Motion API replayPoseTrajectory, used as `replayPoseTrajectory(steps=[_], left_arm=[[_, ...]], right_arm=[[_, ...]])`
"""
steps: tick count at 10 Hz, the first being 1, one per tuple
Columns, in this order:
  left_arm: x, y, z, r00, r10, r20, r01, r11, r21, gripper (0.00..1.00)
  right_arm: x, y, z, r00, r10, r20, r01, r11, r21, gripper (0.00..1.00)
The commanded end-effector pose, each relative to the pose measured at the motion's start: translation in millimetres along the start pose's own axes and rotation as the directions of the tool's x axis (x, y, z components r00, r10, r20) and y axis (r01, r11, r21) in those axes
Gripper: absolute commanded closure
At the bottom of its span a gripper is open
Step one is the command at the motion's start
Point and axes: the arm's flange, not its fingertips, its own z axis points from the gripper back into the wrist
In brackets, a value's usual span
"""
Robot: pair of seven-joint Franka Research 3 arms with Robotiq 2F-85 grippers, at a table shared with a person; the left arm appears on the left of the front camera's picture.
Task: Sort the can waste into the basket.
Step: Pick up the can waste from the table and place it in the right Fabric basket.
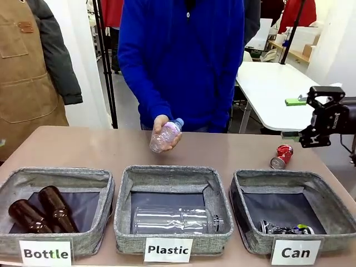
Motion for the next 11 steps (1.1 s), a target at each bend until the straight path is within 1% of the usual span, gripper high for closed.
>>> replayPoseTrajectory(steps=[1, 2, 11], left_arm=[[22.2, 10.1, -15.1, 0.994, -0.082, -0.076, 0.077, 0.995, -0.061, 0.0], [0.0, 0.0, 0.0, 1.0, 0.0, 0.0, 0.0, 1.0, 0.0, 0.0], [0.0, 0.0, 0.0, 1.0, 0.0, 0.0, 0.0, 1.0, 0.0, 0.0]], right_arm=[[-10.6, -10.1, -15.1, 0.999, 0.01, -0.046, -0.012, 1.0, -0.029, 0.0], [-10.6, -10.1, -15.1, 0.999, 0.01, -0.046, -0.012, 1.0, -0.029, 0.0], [-10.6, -10.1, -15.1, 0.999, 0.01, -0.046, -0.012, 1.0, -0.029, 0.0]])
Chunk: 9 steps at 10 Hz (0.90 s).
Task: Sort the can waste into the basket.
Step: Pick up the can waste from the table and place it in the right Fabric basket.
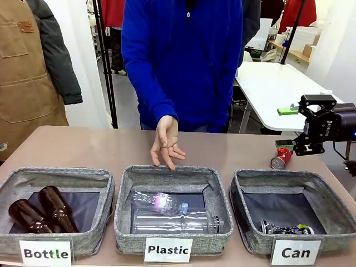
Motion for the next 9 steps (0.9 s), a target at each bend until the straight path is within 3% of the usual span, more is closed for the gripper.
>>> replayPoseTrajectory(steps=[1, 2, 3, 4, 5, 6, 7, 8, 9], left_arm=[[-5.0, -5.2, -1.6, 1.0, 0.01, 0.006, -0.01, 1.0, 0.005, 0.0], [-5.0, -5.2, -1.6, 1.0, 0.01, 0.006, -0.01, 1.0, 0.005, 0.0], [-5.0, -5.2, -1.6, 1.0, 0.01, 0.006, -0.01, 1.0, 0.005, 0.0], [-5.0, -5.2, -1.6, 1.0, 0.01, 0.006, -0.01, 1.0, 0.005, 0.0], [-5.0, -5.2, -1.6, 1.0, 0.01, 0.006, -0.01, 1.0, 0.005, 0.0], [-5.0, -5.2, -1.6, 1.0, 0.01, 0.006, -0.01, 1.0, 0.005, 0.0], [-5.0, -5.2, -1.6, 1.0, 0.01, 0.006, -0.01, 1.0, 0.005, 0.0], [-5.0, -5.2, -1.6, 1.0, 0.01, 0.006, -0.01, 1.0, 0.005, 0.0], [-5.0, -5.2, -1.6, 1.0, 0.01, 0.006, -0.01, 1.0, 0.005, 0.0]], right_arm=[[-1.9, -0.2, 0.5, 1.0, 0.022, -0.004, -0.022, 1.0, -0.008, 0.0], [0.0, 0.0, 0.0, 1.0, 0.0, 0.0, 0.0, 1.0, 0.0, 0.0], [-20.4, 11.2, -0.4, 0.987, 0.111, 0.114, -0.082, 0.969, -0.234, 0.0], [-9.7, 20.9, -9.8, 0.984, 0.149, 0.098, -0.099, 0.914, -0.394, 0.0], [16.3, 27.4, -13.2, 0.97, 0.171, 0.172, -0.045, 0.824, -0.565, 0.0], [40.8, 32.0, -11.5, 0.969, 0.177, 0.171, -0.002, 0.701, -0.713, 0.0], [63.5, 35.7, -10.9, 0.957, 0.207, 0.202, 0.08, 0.483, -0.872, 0.0], [81.5, 39.4, -11.9, 0.952, 0.23, 0.201, 0.118, 0.328, -0.937, 0.0], [94.4, 42.4, -15.3, 0.963, 0.198, 0.183, 0.131, 0.25, -0.96, 0.0]])
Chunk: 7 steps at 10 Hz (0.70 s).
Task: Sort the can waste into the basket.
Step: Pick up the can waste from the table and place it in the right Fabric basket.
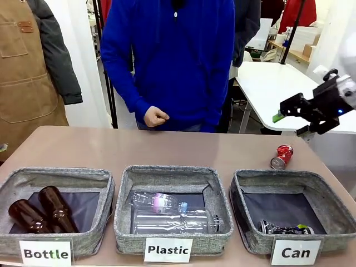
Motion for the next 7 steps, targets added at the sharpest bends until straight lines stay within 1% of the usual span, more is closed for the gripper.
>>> replayPoseTrajectory(steps=[1, 2, 3, 4, 5, 7], left_arm=[[-4.1, -5.6, -1.2, 1.0, 0.009, 0.005, -0.009, 1.0, 0.005, 0.0], [-4.1, -5.6, -1.2, 1.0, 0.009, 0.005, -0.009, 1.0, 0.005, 0.0], [-4.1, -5.6, -1.2, 1.0, 0.009, 0.005, -0.009, 1.0, 0.005, 0.0], [-4.1, -5.6, -1.2, 1.0, 0.009, 0.005, -0.009, 1.0, 0.005, 0.0], [-4.1, -5.6, -1.2, 1.0, 0.009, 0.005, -0.009, 1.0, 0.005, 0.0], [-4.1, -5.6, -1.2, 1.0, 0.009, 0.005, -0.009, 1.0, 0.005, 0.0]], right_arm=[[27.6, 9.8, -8.8, 0.985, -0.095, -0.144, 0.03, 0.915, -0.403, 0.0], [36.6, 9.5, -13.5, 0.982, -0.116, -0.151, 0.047, 0.916, -0.398, 0.0], [39.9, 5.8, -15.9, 0.98, -0.144, -0.134, 0.081, 0.917, -0.389, 0.0], [43.4, 2.7, -12.7, 0.986, -0.158, -0.045, 0.138, 0.947, -0.29, 0.0], [22.9, -16.8, -23.6, 0.994, -0.092, -0.062, 0.061, 0.921, -0.384, 0.0], [22.9, -16.8, -23.6, 0.994, -0.092, -0.062, 0.061, 0.921, -0.384, 0.0]])
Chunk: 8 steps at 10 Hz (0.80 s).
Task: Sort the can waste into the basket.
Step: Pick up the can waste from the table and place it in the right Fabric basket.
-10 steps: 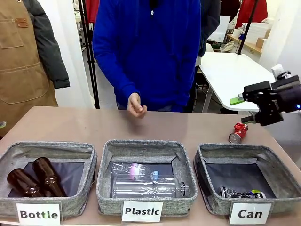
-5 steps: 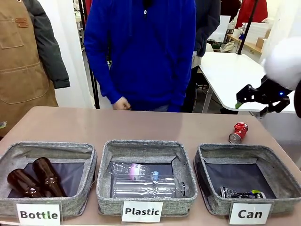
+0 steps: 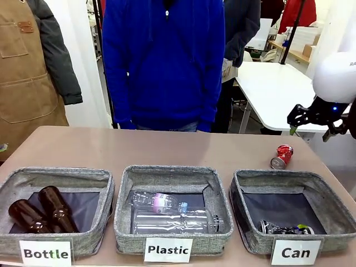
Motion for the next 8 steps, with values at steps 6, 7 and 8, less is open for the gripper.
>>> replayPoseTrajectory(steps=[6, 7, 8], left_arm=[[-4.0, -5.6, -1.2, 1.0, 0.009, 0.005, -0.009, 1.0, 0.005, 0.0], [-4.0, -5.6, -1.2, 1.0, 0.009, 0.005, -0.009, 1.0, 0.005, 0.0], [-4.0, -5.6, -1.2, 1.0, 0.009, 0.005, -0.009, 1.0, 0.005, 0.0]], right_arm=[[56.2, 10.9, -48.4, 0.975, -0.161, -0.156, 0.149, 0.985, -0.084, 0.0], [72.5, 11.5, -58.9, 0.973, -0.173, -0.155, 0.164, 0.984, -0.067, 0.0], [88.1, 8.9, -72.4, 0.959, -0.238, -0.156, 0.227, 0.97, -0.085, 0.0]])
